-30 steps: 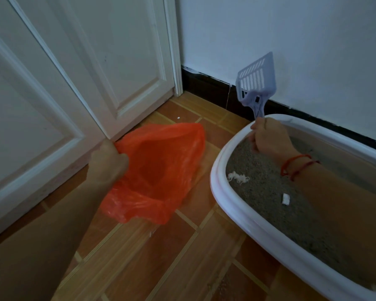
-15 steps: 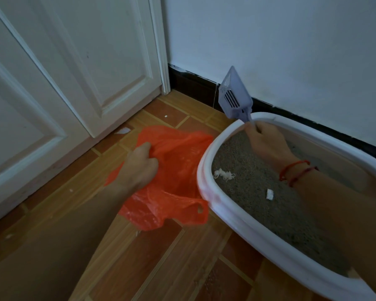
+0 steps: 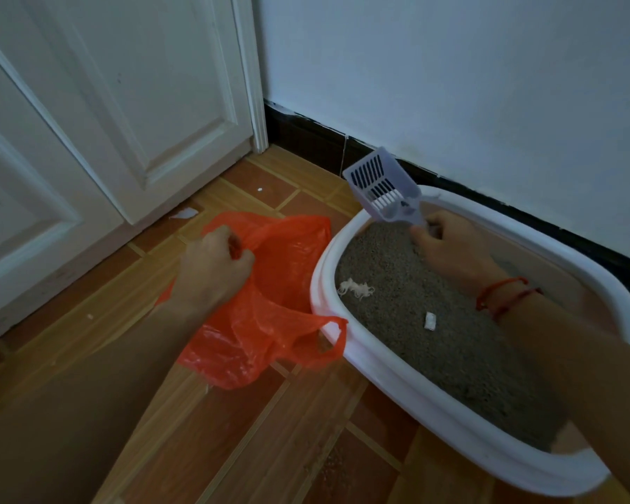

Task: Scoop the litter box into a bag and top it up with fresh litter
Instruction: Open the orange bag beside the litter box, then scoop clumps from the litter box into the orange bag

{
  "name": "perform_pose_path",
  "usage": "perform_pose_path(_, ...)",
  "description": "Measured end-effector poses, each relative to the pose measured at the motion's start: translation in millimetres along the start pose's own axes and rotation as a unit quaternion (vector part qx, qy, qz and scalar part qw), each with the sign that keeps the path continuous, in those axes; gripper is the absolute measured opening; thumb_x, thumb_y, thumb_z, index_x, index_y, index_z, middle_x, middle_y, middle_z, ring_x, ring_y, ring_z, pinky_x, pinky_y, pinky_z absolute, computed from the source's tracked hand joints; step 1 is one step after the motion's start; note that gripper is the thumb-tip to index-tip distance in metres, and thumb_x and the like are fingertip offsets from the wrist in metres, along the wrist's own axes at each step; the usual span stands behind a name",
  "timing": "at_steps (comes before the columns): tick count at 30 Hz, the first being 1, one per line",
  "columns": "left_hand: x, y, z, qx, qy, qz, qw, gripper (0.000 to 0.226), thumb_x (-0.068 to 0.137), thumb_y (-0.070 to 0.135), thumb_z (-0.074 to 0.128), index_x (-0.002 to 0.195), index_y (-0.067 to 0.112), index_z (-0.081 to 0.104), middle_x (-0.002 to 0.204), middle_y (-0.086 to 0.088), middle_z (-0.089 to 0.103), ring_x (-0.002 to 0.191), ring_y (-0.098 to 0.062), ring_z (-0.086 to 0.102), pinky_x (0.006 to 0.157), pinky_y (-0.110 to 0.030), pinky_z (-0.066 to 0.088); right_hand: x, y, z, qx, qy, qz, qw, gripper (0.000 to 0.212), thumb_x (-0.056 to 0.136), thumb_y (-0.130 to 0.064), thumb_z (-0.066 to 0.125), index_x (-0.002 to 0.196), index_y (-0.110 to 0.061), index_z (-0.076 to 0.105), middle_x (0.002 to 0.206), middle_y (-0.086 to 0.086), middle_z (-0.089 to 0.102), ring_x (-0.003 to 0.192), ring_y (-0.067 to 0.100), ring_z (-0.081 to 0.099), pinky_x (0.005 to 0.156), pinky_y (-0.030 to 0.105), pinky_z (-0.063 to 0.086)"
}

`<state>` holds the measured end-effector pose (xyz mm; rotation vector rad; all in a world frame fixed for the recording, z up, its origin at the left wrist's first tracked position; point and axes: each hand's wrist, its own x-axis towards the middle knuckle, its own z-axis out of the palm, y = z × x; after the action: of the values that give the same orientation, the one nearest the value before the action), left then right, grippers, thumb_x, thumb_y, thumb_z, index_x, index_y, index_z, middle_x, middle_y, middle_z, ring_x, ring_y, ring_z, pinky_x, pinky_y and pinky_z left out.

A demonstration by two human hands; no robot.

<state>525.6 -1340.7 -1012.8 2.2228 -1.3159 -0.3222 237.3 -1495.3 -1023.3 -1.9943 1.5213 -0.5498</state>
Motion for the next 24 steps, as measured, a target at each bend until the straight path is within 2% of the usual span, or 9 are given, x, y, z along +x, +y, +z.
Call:
perform_pose_path(3, 0.5, -3.5, 2.1, -0.009, 0.008, 0.017, 1.000, 0.013, 0.094, 0.020, 0.056, 0.099, 0.011, 0.063, 0.093, -0.001, 0.063, 0.086, -0.020, 0.060, 0.076, -0.038, 0.053, -3.6, 9.0, -9.9, -0.034, -0.011, -0.006, 0.999, 0.024, 0.096, -0.037, 0.052, 0.112, -0.019, 0.056, 0.091, -0.001, 0.060, 0.071, 0.010, 0.055, 0.054, 0.023, 0.037)
perform_pose_path(6, -1.7, -5.9, 4.2, -0.017, 0.012, 0.037, 0.999, 0.009, 0.096, 0.016, 0.054, 0.098, 0.013, 0.063, 0.091, 0.002, 0.061, 0.079, -0.012, 0.055, 0.062, -0.019, 0.041, -7.8, 23.3, -24.7, -0.091, -0.034, -0.011, 0.995, 0.027, 0.097, -0.039, 0.050, 0.117, -0.021, 0.056, 0.095, -0.003, 0.060, 0.077, 0.013, 0.059, 0.063, 0.027, 0.048)
perform_pose_path(8, -3.0, -7.0, 3.9, -0.018, 0.015, 0.044, 0.999, 0.010, 0.096, 0.014, 0.054, 0.098, 0.012, 0.063, 0.091, 0.001, 0.061, 0.079, -0.014, 0.055, 0.063, -0.022, 0.041, -9.1, 33.3, -35.7, -0.178, -0.078, 0.004, 0.981, 0.024, 0.097, -0.036, 0.049, 0.109, -0.019, 0.061, 0.088, -0.003, 0.060, 0.076, 0.015, 0.060, 0.070, 0.033, 0.054)
perform_pose_path(11, -4.5, -9.9, 1.2, -0.013, 0.000, 0.051, 0.999, 0.011, 0.094, 0.012, 0.055, 0.100, 0.011, 0.064, 0.092, -0.002, 0.063, 0.084, -0.021, 0.060, 0.076, -0.035, 0.049, -10.4, 46.3, -46.9, -0.306, -0.143, 0.017, 0.941, 0.019, 0.094, -0.034, 0.055, 0.091, -0.019, 0.068, 0.077, -0.002, 0.064, 0.068, 0.014, 0.063, 0.070, 0.034, 0.058)
perform_pose_path(15, -9.2, -13.2, -0.1, 0.003, -0.011, 0.073, 0.997, 0.012, 0.086, 0.009, 0.062, 0.096, 0.011, 0.067, 0.089, -0.003, 0.067, 0.083, -0.021, 0.061, 0.076, -0.033, 0.049, -8.2, 50.5, -54.7, -0.387, -0.171, 0.029, 0.905, 0.018, 0.088, -0.033, 0.060, 0.080, -0.020, 0.070, 0.073, -0.002, 0.067, 0.066, 0.013, 0.065, 0.069, 0.034, 0.060)
perform_pose_path(19, -12.9, -10.9, 2.2, 0.017, -0.017, 0.082, 0.996, 0.011, 0.082, 0.010, 0.065, 0.092, 0.012, 0.069, 0.085, -0.002, 0.068, 0.080, -0.020, 0.062, 0.072, -0.030, 0.047, -2.9, 45.0, -58.3, -0.438, -0.188, 0.033, 0.878, 0.017, 0.089, -0.035, 0.058, 0.083, -0.024, 0.069, 0.075, -0.005, 0.067, 0.068, 0.011, 0.064, 0.073, 0.032, 0.059)
perform_pose_path(24, -13.9, -8.4, 2.5, 0.012, -0.017, 0.080, 0.997, 0.005, 0.085, 0.015, 0.064, 0.089, 0.015, 0.067, 0.085, 0.000, 0.066, 0.080, -0.019, 0.061, 0.070, -0.031, 0.050, 1.0, 38.6, -44.8, -0.443, -0.193, 0.012, 0.875, 0.022, 0.089, -0.040, 0.059, 0.086, -0.021, 0.069, 0.073, -0.004, 0.066, 0.067, 0.011, 0.064, 0.072, 0.032, 0.059)
